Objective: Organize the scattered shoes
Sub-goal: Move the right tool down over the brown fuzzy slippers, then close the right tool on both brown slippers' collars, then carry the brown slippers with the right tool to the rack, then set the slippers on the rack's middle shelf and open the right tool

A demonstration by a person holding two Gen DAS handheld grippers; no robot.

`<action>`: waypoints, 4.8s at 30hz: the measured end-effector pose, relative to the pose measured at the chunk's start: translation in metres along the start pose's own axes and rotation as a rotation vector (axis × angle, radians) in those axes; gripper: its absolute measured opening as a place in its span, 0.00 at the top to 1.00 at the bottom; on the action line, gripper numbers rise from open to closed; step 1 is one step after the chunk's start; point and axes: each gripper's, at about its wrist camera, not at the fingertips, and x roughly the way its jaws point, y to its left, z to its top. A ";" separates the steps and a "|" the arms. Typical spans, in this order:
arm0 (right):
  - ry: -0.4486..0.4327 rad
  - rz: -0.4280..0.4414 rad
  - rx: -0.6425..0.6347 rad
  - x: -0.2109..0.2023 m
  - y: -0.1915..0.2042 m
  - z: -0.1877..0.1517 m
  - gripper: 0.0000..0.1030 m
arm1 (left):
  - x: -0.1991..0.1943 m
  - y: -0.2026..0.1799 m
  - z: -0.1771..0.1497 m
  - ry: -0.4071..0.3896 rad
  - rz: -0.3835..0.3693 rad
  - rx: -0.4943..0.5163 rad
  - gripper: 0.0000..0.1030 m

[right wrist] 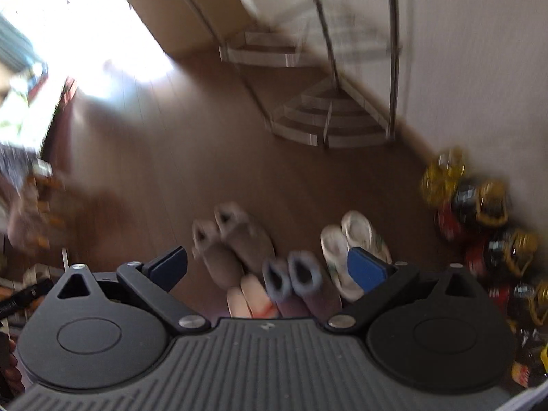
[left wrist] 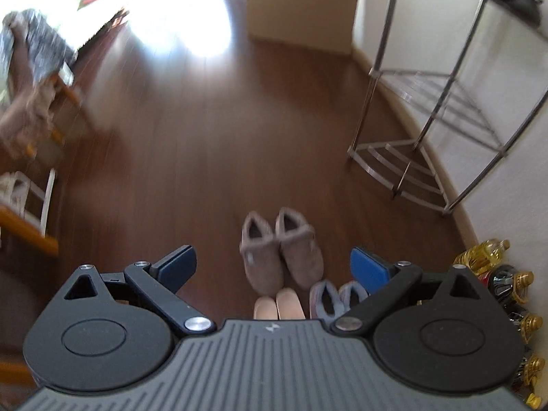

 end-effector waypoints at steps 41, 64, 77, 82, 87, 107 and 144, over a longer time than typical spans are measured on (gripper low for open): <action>0.082 -0.184 -0.578 0.700 0.261 -0.025 0.20 | 0.492 0.143 0.045 0.110 -0.057 0.223 0.05; -0.049 -0.115 -0.246 0.667 0.182 0.014 0.77 | 0.491 0.065 0.025 0.164 -0.056 0.356 0.05; -0.376 -0.147 -0.026 0.315 0.110 0.249 0.76 | 0.339 -0.108 0.150 -0.150 -0.192 0.522 0.05; -0.398 -0.185 -0.023 0.280 0.120 0.344 0.76 | 0.334 -0.148 0.216 -0.222 -0.318 0.547 0.05; -0.324 -0.213 0.035 0.294 0.137 0.466 0.76 | 0.351 -0.164 0.274 -0.208 -0.399 0.622 0.05; -0.713 -0.540 -0.143 0.338 0.118 0.494 0.16 | 0.394 -0.205 0.311 -0.203 -0.452 0.825 0.08; -0.349 -0.345 -0.078 0.359 0.076 0.326 0.86 | 0.408 -0.276 0.243 -0.277 -0.521 1.143 0.13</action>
